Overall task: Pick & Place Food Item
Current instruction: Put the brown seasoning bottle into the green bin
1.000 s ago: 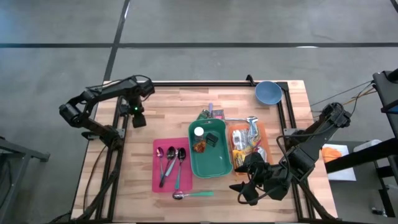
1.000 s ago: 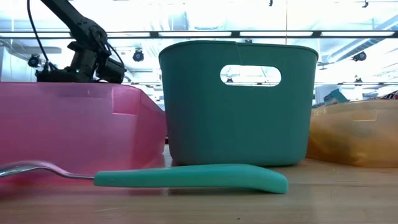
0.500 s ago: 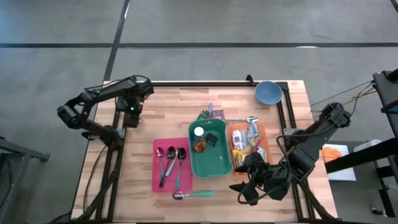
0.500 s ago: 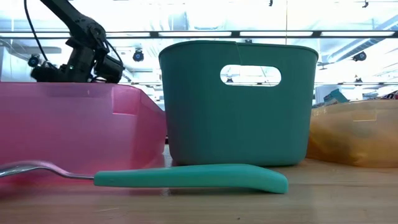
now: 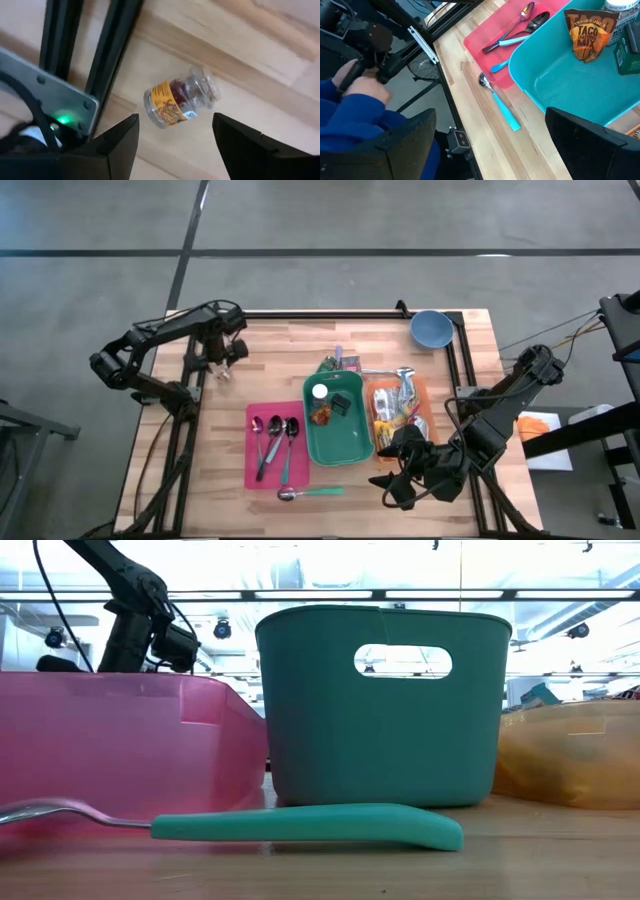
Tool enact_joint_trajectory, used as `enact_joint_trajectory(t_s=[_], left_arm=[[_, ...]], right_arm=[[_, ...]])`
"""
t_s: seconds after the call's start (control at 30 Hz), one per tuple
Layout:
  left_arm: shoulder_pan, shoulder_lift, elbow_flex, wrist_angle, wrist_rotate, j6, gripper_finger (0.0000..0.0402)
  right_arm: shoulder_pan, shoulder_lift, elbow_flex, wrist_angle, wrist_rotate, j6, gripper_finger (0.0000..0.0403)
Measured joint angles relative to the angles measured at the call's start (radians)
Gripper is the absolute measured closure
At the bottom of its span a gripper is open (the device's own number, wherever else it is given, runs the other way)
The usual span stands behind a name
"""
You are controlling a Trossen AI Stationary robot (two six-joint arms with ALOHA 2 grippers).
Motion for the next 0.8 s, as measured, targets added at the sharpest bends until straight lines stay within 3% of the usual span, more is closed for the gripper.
enact_joint_trajectory(t_s=[0.2,0.53,0.63,0.73,0.8], left_arm=[[0.000,0.000,-0.001,0.024,0.057,0.094,0.0149],[0.001,0.000,0.000,0.026,0.000,-0.167,0.0149],[-0.007,0.000,0.000,0.021,0.000,-0.026,0.0149],[-0.008,0.000,0.000,0.051,0.010,0.289,0.0149],[-0.007,0.000,-0.001,0.058,0.019,0.326,0.0149]], right_arm=[[0.000,0.000,0.000,0.000,0.000,-0.001,0.0034],[0.000,0.000,0.000,0.000,0.000,0.003,0.0034],[0.000,0.000,0.000,0.000,0.000,-0.001,0.0034],[0.000,0.000,0.000,0.000,0.000,0.008,0.0034],[0.000,0.000,0.000,0.000,0.000,0.003,0.0034]])
